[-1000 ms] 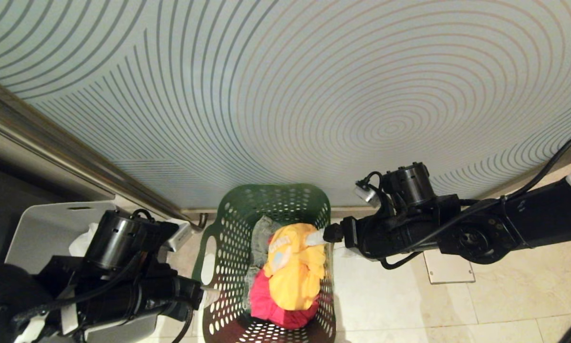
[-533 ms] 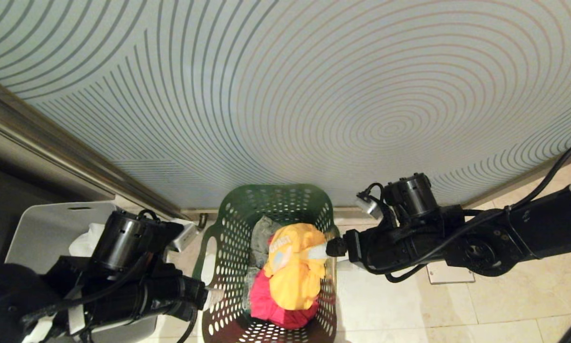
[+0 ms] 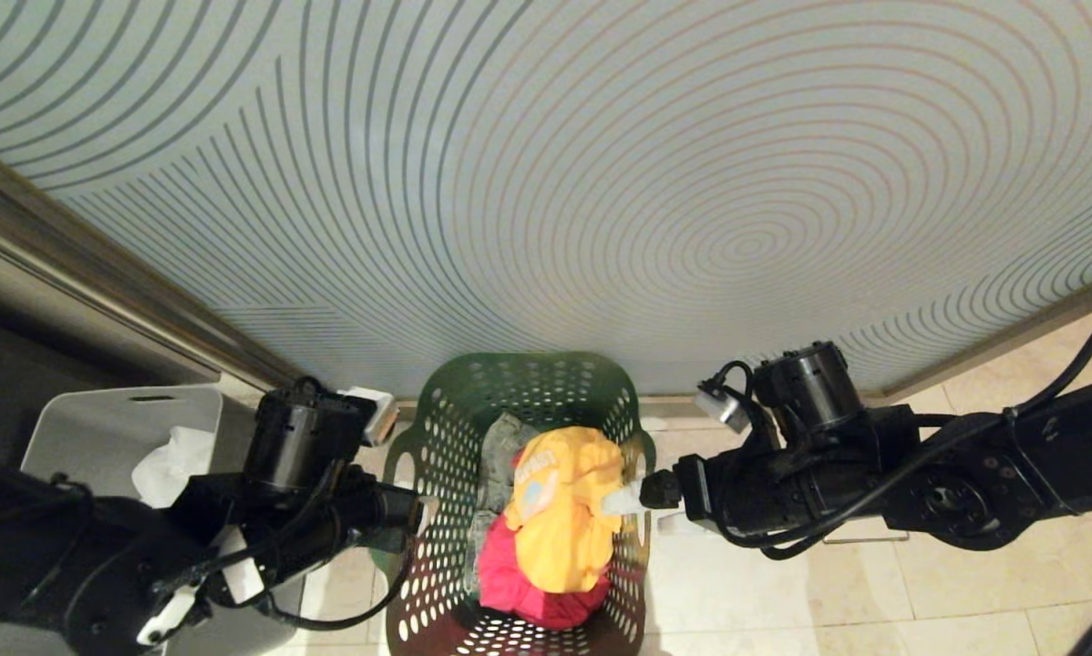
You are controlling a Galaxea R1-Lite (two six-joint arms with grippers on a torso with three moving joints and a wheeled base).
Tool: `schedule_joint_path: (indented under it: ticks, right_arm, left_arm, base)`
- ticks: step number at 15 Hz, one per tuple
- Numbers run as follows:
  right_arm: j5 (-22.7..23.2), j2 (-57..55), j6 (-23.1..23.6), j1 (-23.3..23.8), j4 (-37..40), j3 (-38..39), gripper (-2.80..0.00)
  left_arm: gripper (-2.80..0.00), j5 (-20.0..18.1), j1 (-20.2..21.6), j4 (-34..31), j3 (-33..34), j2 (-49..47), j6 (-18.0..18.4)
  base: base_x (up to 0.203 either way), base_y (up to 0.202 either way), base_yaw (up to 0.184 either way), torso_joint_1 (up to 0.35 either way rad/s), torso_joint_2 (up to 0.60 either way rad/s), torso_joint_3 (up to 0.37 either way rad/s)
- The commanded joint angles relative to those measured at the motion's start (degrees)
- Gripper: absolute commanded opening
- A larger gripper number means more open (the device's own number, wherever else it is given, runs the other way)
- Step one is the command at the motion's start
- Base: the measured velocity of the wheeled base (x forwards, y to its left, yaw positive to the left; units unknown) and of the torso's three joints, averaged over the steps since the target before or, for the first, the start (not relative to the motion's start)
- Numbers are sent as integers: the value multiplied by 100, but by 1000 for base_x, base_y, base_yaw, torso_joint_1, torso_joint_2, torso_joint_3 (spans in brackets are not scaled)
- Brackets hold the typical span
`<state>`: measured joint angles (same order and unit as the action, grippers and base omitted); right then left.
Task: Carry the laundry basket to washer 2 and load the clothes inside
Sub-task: Pick up the clothes basket and put it beside the washing machine
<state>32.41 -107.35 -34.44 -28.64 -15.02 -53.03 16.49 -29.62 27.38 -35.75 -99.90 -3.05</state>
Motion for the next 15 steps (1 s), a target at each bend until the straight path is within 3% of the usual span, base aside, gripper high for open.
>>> schedule_joint_path:
  ticks: [1,5,7,11,13,15]
  right_arm:
    - [-69,48,-15,-2,-10,7,0]
    - [-86,39,-7,16,-10,3,0]
    - [-86,27,13,33,-10,21,0]
    - [-111,-166,324,33,-84,31,0]
    - [-227,-289,324,25,-347,29,0]
    - [-244,-367,315,26,-449,2,0]
  left_arm:
    - [0,224,9,39,-187,-292,16]
    - [0,168,135,65,-206,-813,-79]
    - [0,-557,139,2,-239,-830,-402]
    - [0,-1388,112,-201,-314,-917,-1607]
    - [0,-1583,83,-222,-434,-968,-2357]
    - [0,-1855,64,-206,-507,-1080,-2745]
  base:
    - [0,0,0,0,0,0]
    - [0,0,0,0,0,0]
    - [0,0,0,0,0,0]
    - [0,0,0,0,0,0]
    - [0,0,0,0,0,0]
    - [0,0,0,0,0,0]
